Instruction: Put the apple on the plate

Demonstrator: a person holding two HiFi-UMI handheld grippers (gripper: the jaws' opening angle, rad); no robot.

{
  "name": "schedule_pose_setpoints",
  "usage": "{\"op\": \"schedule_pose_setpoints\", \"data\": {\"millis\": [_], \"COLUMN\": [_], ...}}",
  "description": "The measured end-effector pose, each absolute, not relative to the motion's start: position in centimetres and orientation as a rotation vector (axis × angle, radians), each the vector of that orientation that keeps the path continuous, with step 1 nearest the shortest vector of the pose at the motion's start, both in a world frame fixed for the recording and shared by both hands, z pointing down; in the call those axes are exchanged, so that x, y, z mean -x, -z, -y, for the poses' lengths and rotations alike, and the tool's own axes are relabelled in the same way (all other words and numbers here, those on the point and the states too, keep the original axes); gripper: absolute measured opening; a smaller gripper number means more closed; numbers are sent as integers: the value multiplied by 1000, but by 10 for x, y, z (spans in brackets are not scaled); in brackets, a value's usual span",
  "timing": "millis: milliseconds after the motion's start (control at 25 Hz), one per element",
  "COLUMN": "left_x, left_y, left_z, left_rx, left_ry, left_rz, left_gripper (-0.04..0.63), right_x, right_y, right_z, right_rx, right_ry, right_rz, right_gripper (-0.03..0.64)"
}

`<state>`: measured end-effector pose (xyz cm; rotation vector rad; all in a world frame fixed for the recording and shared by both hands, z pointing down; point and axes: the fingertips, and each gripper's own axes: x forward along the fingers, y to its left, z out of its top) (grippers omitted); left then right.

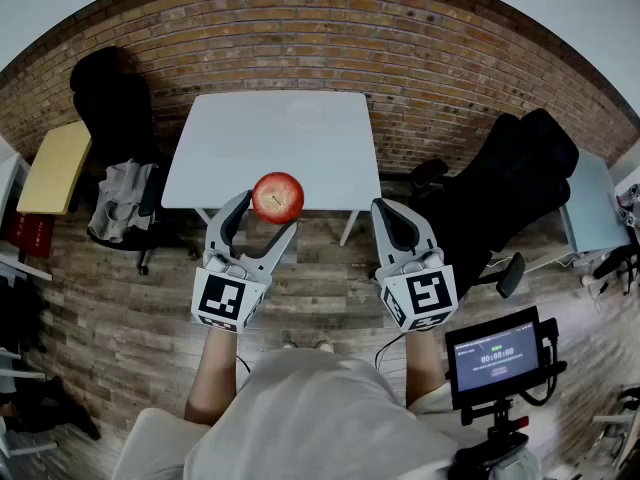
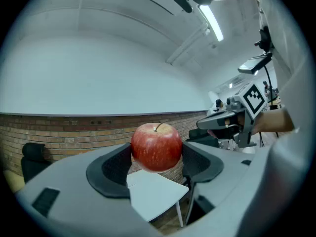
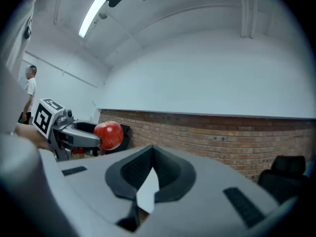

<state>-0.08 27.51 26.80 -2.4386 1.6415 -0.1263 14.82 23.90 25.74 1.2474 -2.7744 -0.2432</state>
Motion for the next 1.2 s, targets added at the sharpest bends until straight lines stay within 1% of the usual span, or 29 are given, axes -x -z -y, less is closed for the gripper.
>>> {"op": "schedule_pose_setpoints", "data": {"millis": [160,360,720,1000,1200], "left_x": [2,-1,-12,-28,-43], "left_y": [-269,-270,-277,-277,-284], "left_z": [-273,-272,-280,-280,-262], "left_rx": [2440,2447,2427,2408,2396], "left_ry": [127,128,122,145,186], "left_rz": [-1637,-1629,-1642,-1669,-1697], "left_gripper": [330,328,330,330,330], "right_x": [-144,-139,-138,-153,-169], "right_y": [-254,-255,-258,-263,-279], "right_z": [-239,-244,-254,-247,-221], "right_rx": [-1246,-1160,-1094,-1055,-1040], "right_ry": [282,242,347,280,207], "right_rz": [2778,2847,2872,2911,2889], "right_gripper": [2,3,3,3,3]}}
